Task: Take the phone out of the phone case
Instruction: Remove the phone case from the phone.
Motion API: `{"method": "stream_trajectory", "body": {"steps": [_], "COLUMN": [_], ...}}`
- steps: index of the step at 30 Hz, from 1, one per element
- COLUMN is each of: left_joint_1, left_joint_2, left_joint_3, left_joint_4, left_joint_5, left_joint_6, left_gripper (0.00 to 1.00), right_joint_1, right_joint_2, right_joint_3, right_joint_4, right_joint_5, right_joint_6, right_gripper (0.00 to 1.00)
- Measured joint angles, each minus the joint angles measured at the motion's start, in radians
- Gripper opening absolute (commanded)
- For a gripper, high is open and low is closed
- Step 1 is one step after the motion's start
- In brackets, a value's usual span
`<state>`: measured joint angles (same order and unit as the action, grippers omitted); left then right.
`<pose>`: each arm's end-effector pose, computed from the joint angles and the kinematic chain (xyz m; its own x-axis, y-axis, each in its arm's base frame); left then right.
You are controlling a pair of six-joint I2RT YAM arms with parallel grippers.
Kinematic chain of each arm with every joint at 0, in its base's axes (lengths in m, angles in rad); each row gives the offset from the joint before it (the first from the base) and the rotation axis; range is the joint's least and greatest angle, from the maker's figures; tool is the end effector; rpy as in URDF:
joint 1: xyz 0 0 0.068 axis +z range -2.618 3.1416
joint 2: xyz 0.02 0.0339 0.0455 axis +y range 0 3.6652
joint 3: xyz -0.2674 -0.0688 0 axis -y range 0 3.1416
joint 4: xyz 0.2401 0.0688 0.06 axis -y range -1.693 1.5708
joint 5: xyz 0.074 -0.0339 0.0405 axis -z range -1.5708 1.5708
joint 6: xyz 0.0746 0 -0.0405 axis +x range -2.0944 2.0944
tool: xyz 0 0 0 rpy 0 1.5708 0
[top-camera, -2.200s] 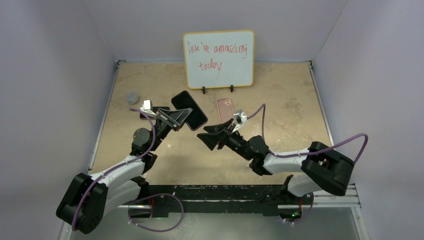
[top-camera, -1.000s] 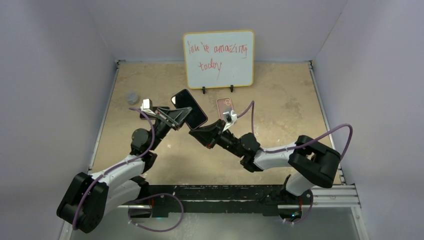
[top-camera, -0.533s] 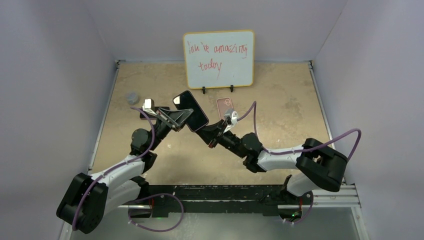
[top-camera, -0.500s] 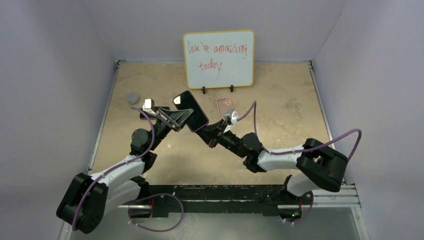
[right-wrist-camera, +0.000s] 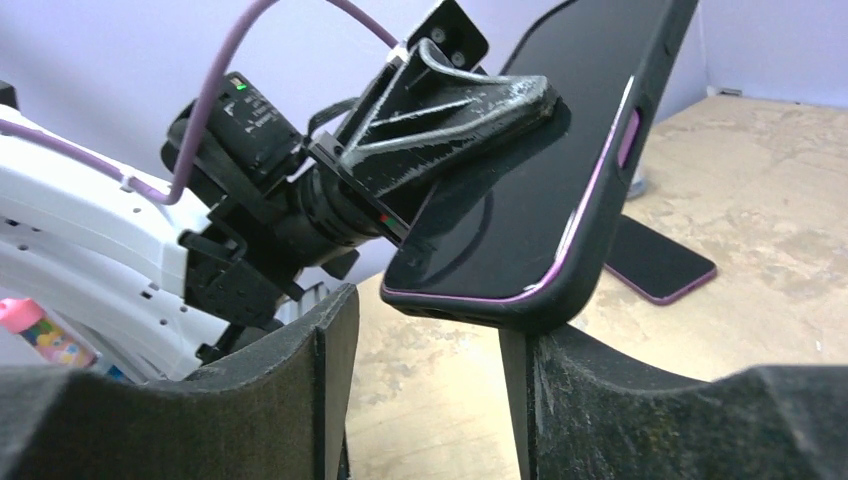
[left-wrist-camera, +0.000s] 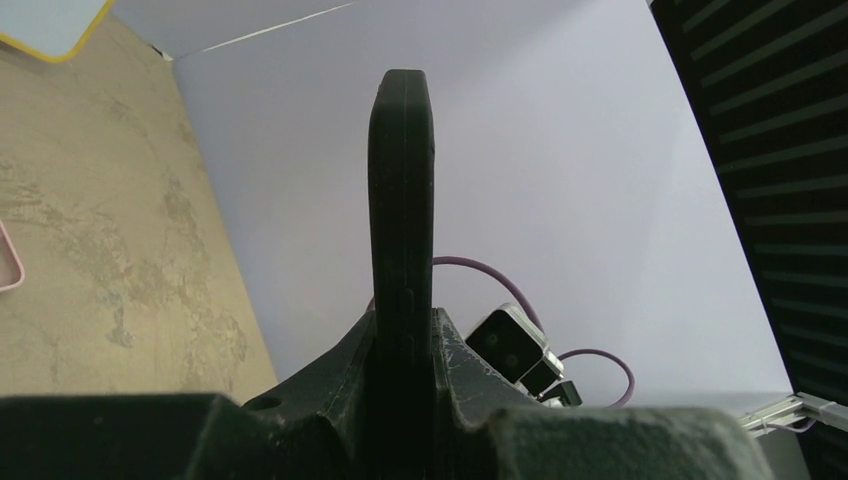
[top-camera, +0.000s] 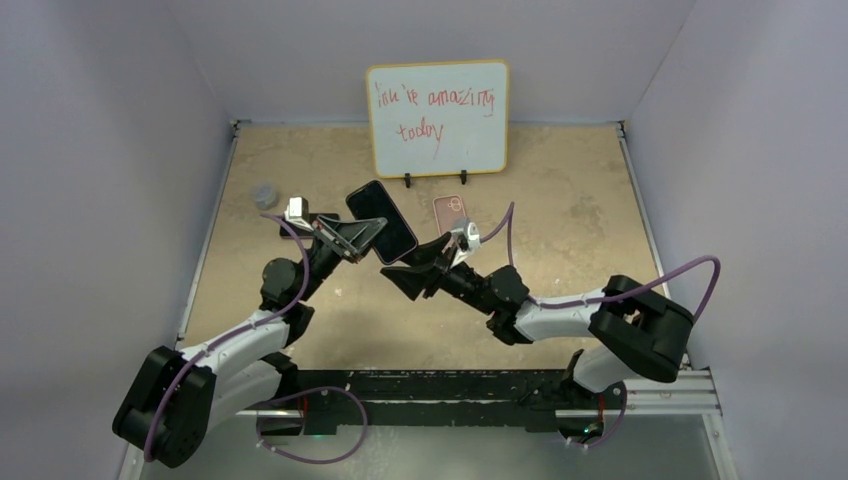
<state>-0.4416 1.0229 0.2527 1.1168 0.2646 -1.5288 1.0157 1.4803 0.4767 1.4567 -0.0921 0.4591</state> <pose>0.2015 -0.1169 0.2672 -0.6214 -0.7729 -0.1283 0.3335 -0.1128 -0.9360 0.1569 0.2660 0.2745 -0.1875 0.5349 -0.8238 -0.8999 0.2426 0.3623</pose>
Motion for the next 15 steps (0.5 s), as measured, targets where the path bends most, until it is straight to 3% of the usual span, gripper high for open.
{"method": "stream_trajectory", "body": {"steps": [15], "left_joint_1": [-0.005], "left_joint_2": [0.002], "left_joint_3": [0.000], "left_joint_4": [-0.003], "left_joint_5": [-0.003], "left_joint_6": [0.003], "left_gripper": [0.00], "right_joint_1": [0.005], "right_joint_2": [0.019], "right_joint_3": [0.000], "right_joint_4": [0.053], "right_joint_5": [0.010], "right_joint_6": [0.039], "right_gripper": [0.52]}}
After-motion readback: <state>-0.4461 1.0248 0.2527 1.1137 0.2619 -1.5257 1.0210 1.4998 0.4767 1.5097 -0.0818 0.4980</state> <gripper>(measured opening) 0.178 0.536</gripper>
